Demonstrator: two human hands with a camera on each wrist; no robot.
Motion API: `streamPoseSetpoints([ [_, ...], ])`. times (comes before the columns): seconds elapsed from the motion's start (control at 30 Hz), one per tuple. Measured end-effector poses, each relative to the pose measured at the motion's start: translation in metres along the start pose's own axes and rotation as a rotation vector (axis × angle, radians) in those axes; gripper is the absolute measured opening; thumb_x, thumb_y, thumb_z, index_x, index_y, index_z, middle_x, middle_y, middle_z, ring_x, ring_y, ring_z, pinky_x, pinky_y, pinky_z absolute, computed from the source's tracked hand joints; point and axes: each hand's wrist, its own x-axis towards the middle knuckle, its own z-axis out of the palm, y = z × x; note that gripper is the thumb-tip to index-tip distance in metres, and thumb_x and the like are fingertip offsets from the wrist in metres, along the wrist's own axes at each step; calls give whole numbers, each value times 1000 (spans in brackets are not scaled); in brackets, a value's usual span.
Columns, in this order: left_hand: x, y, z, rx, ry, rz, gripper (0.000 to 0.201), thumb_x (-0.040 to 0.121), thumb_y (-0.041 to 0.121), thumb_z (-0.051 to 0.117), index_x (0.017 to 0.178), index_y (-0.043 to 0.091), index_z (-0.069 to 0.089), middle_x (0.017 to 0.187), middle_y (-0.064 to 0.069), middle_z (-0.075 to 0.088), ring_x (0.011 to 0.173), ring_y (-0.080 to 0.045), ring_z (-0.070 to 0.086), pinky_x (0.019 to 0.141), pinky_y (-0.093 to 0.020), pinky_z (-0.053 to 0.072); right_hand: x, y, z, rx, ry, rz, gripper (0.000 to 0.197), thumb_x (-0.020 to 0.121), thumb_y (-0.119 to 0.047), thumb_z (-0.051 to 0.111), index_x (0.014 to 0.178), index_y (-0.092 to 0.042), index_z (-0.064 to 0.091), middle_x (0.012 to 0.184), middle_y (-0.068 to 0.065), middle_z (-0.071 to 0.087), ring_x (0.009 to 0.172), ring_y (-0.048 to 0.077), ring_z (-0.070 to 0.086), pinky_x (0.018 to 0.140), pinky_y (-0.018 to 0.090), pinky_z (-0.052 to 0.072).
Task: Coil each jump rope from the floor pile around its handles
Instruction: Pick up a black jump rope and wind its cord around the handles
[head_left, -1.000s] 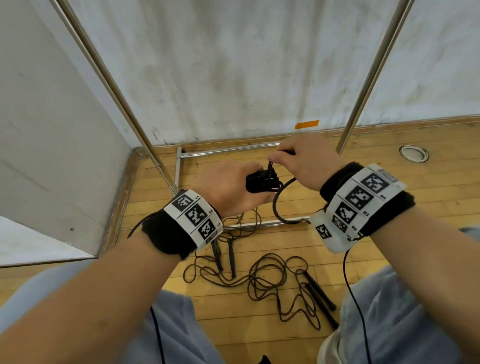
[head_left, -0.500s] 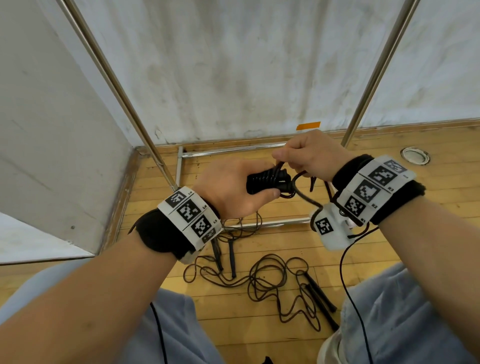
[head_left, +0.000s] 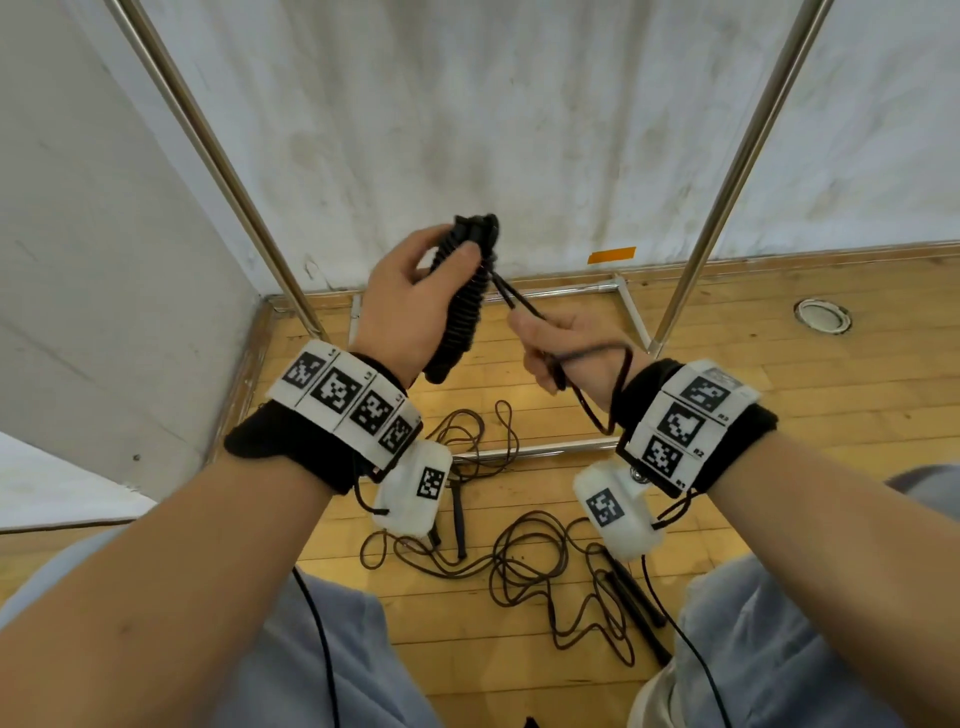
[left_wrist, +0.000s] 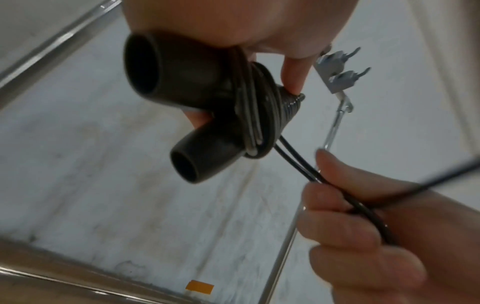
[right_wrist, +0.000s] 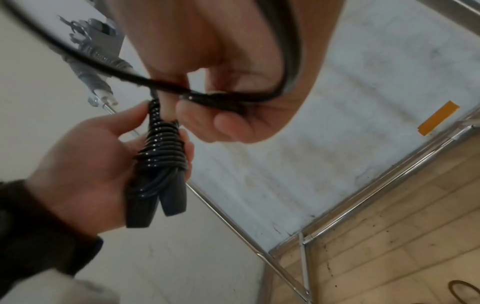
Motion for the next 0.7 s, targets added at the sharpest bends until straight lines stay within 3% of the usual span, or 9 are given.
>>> streamPoseSetpoints([
  [0.1,12,-5,-7,-16,125,-38,14,88,32,62,101,32,62,87,-8,69,67,-26,67,57,-39,56,-2,4,2,-145,-23,50,18,88,-21,63,72,-16,55,57,-8,55,46,9,45,45,18,40],
  [0.2,22,-10,-17,23,248,-65,15,86,38,61,99,31,59,93,-7,69,75,-24,69,68,-46,59,-3,9,-3,-50,-26,135,8,87,-8,61,87,-15,61,80,1,64,51,12,50,47,20,44],
  [0.27,29,-11,-26,57,351,-86,23,84,42,61,102,28,58,99,-7,68,84,-25,69,77,-48,58,-5,15,-8,-18,19,185,11,89,-10,59,97,-15,64,83,1,68,50,9,51,49,20,46],
  [0.33,32,-13,-32,70,406,-101,27,85,43,61,106,25,57,99,-4,68,84,-23,69,78,-47,58,-4,19,-15,9,145,231,16,89,-15,60,104,-13,66,80,0,69,52,9,50,54,23,46],
  [0.43,30,-17,-31,119,385,-108,26,86,43,60,106,27,56,98,-4,68,85,-23,68,78,-47,58,-1,20,-29,-18,274,360,17,87,-10,62,104,-9,68,91,5,70,66,13,60,67,28,51],
  [0.5,28,-16,-31,141,383,-110,26,86,43,59,106,26,57,98,-4,68,85,-24,68,78,-47,58,1,20,-34,-343,328,394,20,89,-12,59,108,-14,67,114,4,64,89,16,60,79,26,46],
  [0.57,28,-15,-31,150,356,-151,31,85,44,61,107,22,59,96,-6,69,82,-26,69,75,-49,58,0,16,-28,-617,396,321,33,94,-17,51,127,-18,55,130,1,55,100,14,55,84,20,41],
  [0.63,26,-17,-27,152,267,-221,35,84,43,63,109,19,60,93,-8,70,78,-29,70,71,-51,59,-2,12,-13,-680,396,182,46,95,-21,49,140,-20,41,142,0,45,123,17,46,96,22,32],
  [0.7,21,-19,-18,149,138,-265,33,85,39,65,108,16,61,89,-11,70,73,-30,70,67,-51,59,-3,12,4,-681,299,64,60,92,-25,53,146,-20,27,151,-2,32,137,16,31,102,22,22],
])
